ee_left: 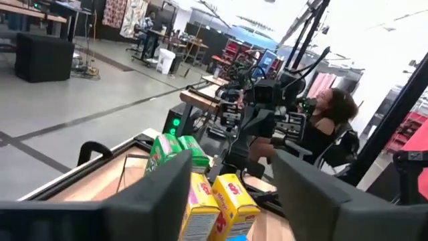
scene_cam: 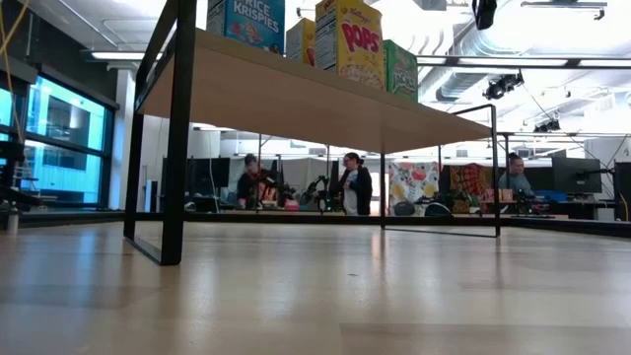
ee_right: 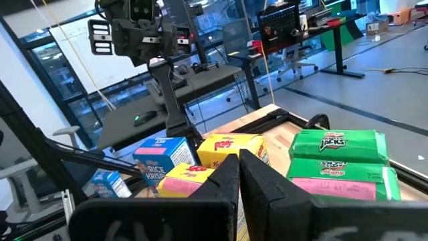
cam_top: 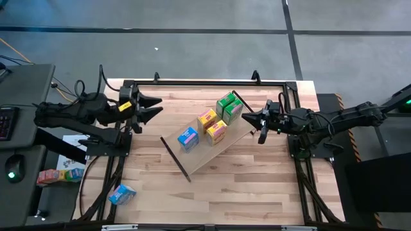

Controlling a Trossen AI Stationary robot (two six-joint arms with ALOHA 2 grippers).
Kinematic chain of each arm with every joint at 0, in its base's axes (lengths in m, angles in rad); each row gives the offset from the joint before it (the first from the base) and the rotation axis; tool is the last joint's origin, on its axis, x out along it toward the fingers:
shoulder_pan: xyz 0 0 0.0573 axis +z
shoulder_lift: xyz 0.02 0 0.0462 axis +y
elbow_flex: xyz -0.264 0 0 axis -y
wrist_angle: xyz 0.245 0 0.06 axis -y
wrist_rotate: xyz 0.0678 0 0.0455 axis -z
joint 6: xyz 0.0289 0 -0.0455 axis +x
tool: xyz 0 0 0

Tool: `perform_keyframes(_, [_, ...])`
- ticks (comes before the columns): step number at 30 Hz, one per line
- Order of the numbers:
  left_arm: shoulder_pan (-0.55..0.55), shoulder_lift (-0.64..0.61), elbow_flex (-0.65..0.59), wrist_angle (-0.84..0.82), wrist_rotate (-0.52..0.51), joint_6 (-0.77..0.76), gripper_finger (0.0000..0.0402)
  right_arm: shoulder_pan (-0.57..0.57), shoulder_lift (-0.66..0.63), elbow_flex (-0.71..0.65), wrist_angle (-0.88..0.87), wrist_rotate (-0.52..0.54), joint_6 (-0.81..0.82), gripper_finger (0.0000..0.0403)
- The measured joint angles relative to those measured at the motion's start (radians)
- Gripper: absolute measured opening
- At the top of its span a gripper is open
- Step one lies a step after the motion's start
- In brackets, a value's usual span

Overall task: Stack cereal on shelf
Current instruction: Put the blue cereal box on the shelf align with the other blue cereal box

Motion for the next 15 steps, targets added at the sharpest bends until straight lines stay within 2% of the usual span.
perform_keyframes(4, [0.000, 0.007, 0.000, 0.001, 0.025, -0.001, 0.0244, 0.000, 0.000, 0.000, 0.000, 0.000, 0.000, 0.0000])
perform_keyframes(9, [0.000, 0.009, 0.031, -0.040, 0.118, -0.014, 0.0259, 0.000, 0.000, 0.000, 0.000, 0.014, 0.005, 0.0000])
perform_keyframes(11, [-0.001, 0.023, 0.080, -0.123, 0.144, -0.030, 0.0258, 0.000, 0.000, 0.000, -0.001, 0.045, 0.027, 0.0000])
perform_keyframes(15, [-0.021, 0.085, 0.236, -0.428, 0.194, -0.113, 0.0258, 0.000, 0.000, 0.000, -0.019, 0.080, 0.056, 0.0000])
